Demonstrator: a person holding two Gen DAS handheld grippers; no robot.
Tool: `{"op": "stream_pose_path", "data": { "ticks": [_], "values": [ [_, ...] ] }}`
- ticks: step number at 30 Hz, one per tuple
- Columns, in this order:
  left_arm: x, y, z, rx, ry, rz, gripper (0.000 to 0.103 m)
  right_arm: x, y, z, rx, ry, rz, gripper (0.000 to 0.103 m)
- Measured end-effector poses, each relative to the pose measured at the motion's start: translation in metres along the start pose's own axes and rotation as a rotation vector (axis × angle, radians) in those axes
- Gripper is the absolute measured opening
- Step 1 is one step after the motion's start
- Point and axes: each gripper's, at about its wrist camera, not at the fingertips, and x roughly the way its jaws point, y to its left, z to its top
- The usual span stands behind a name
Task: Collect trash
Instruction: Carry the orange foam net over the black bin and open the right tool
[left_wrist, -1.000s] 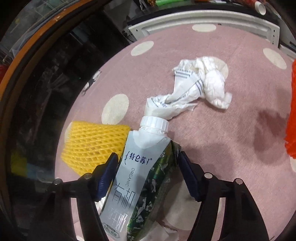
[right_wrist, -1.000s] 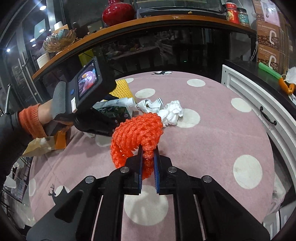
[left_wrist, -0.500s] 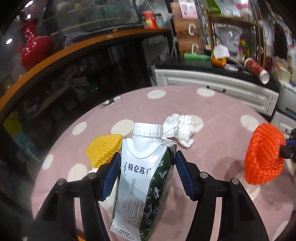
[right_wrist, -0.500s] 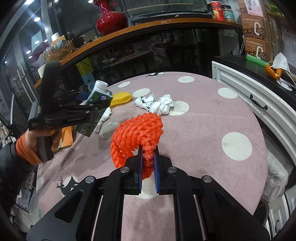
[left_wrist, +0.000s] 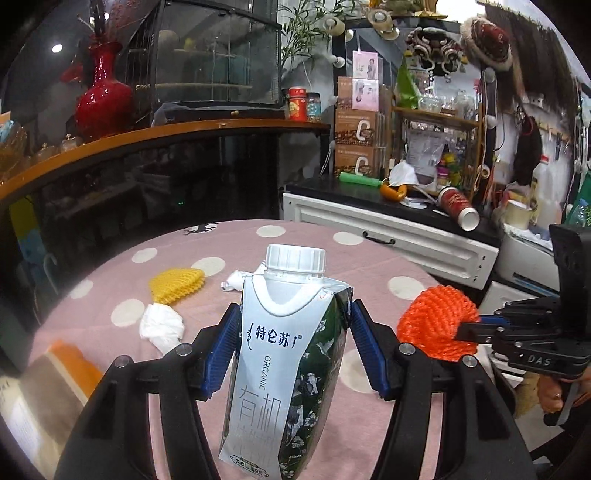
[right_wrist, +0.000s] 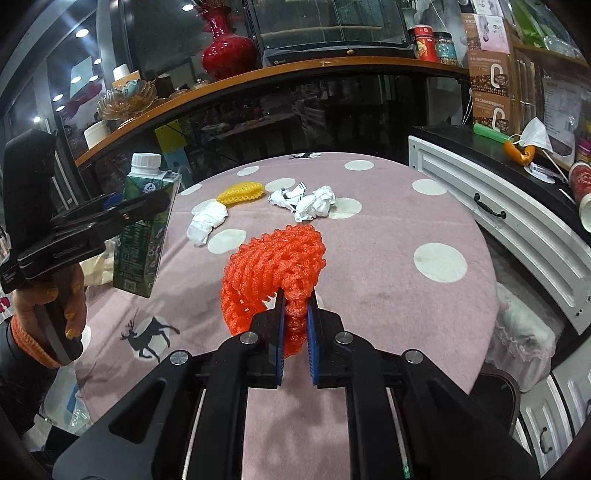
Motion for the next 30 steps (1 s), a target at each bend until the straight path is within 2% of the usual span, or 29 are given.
{"op": "stream_pose_path", "data": {
  "ticks": [10,23,28,30],
  "values": [
    [-0.033,-0.035,-0.030,-0.033,-0.020,-0.041,0.059,-0.033,-0.010,-0.033,0.039,-0.004,-0.020,0.011],
    [-0.055,-0.077,-0.040,-0.038,-0.052,-0.104,0.059,-0.078,-0.031,-0.071,0.090,-0.025,-0.062,0.011],
    [-0.053,-0.100,-0.045,-0.045,-0.046,-0.154,0.059,-0.093,-0.051,-0.095,0.116,-0.006,-0.119,0.011],
    [-0.050,-0.110,-0.049,-0.053,-0.038,-0.182,0.060,-0.099,-0.064,-0.104,0.136,0.002,-0.170,0.011]
  ]
}}
